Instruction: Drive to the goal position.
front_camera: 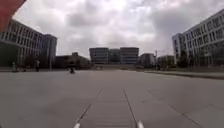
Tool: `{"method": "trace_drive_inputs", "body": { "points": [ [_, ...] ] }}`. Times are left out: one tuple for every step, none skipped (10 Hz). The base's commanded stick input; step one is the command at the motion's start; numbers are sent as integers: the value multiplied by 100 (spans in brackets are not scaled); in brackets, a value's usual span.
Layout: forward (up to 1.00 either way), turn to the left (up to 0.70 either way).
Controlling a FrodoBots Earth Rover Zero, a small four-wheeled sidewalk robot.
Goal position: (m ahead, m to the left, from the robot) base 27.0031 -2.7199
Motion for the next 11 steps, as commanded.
{"method": "trace_drive_inputs", "body": {
  "points": [
    [60, 0],
    [60, 0],
    [60, 0],
    [60, 0],
    [60, 0],
    [60, 0],
    [60, 0],
    [60, 0],
    [60, 0],
    [60, 0],
    [60, 0]
  ]
}}
